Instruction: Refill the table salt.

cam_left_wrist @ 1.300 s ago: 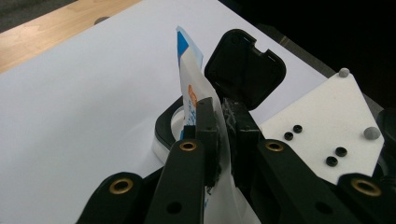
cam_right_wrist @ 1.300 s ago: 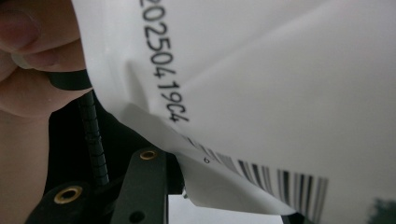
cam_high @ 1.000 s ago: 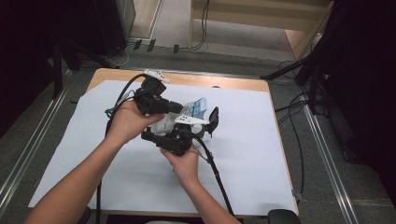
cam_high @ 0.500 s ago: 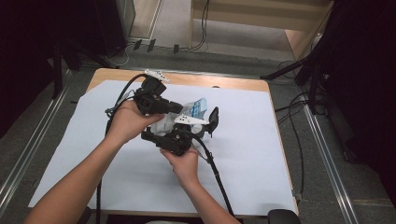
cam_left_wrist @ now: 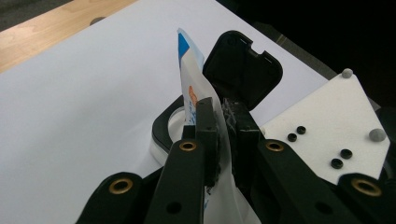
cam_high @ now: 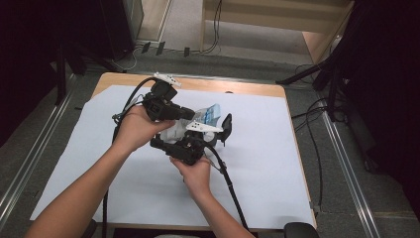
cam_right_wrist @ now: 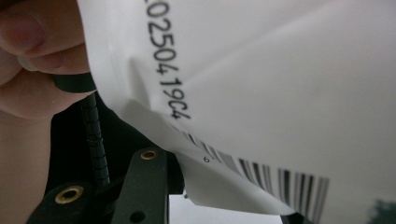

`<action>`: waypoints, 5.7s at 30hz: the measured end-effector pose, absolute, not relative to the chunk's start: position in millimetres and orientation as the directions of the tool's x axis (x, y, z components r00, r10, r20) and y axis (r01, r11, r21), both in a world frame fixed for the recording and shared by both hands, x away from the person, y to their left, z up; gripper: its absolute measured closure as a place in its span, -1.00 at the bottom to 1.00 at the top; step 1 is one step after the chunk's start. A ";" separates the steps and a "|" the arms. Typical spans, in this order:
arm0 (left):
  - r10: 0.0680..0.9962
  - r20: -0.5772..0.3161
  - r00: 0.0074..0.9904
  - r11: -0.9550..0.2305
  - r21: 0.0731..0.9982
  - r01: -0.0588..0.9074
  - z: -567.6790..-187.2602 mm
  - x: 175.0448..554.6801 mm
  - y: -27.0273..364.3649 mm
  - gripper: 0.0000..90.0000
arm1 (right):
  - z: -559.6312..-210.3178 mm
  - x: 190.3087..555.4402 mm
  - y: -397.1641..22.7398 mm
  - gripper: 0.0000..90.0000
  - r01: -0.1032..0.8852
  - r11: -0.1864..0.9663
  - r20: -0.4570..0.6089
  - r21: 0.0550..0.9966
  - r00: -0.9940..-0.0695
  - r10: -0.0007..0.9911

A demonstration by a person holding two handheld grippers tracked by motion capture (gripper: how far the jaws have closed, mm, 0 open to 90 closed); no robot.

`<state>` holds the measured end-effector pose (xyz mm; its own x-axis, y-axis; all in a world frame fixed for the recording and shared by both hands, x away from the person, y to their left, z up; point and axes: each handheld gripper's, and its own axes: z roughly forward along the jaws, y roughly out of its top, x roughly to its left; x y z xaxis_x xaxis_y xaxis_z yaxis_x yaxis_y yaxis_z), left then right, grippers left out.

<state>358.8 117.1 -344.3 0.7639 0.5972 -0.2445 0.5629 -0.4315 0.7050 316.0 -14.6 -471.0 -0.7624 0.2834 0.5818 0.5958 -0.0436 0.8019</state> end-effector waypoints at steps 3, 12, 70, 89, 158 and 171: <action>0.597 -0.244 0.764 -0.432 0.705 0.563 -344.3 358.7 116.9 0.90 | -471.6 316.5 -14.2 0.47 0.601 -0.048 0.588 0.798 -0.759 0.280; 0.598 -0.229 0.768 -0.444 0.703 0.555 -344.0 357.8 115.8 0.94 | -472.2 316.6 -13.7 0.48 0.601 -0.051 0.589 0.798 -0.758 0.280; 0.632 -0.178 0.754 -0.469 0.687 0.555 -342.6 358.2 109.0 0.95 | -473.7 323.7 -9.1 0.45 0.648 -0.041 0.635 0.760 -0.729 0.255; 0.622 -0.201 0.757 -0.453 0.696 0.557 -349.2 355.7 118.1 0.94 | -476.4 321.2 -8.5 0.42 0.613 0.008 0.584 0.790 -0.756 0.296; 0.520 -0.285 0.806 -0.426 0.731 0.533 -372.5 324.9 183.4 0.98 | -493.9 300.9 -26.3 0.34 0.427 0.242 0.268 0.871 -0.827 0.494; 0.483 -0.281 0.829 -0.451 0.732 0.510 -377.8 316.2 193.3 0.96 | -486.7 305.5 -40.2 0.36 0.420 0.266 0.240 0.868 -0.822 0.516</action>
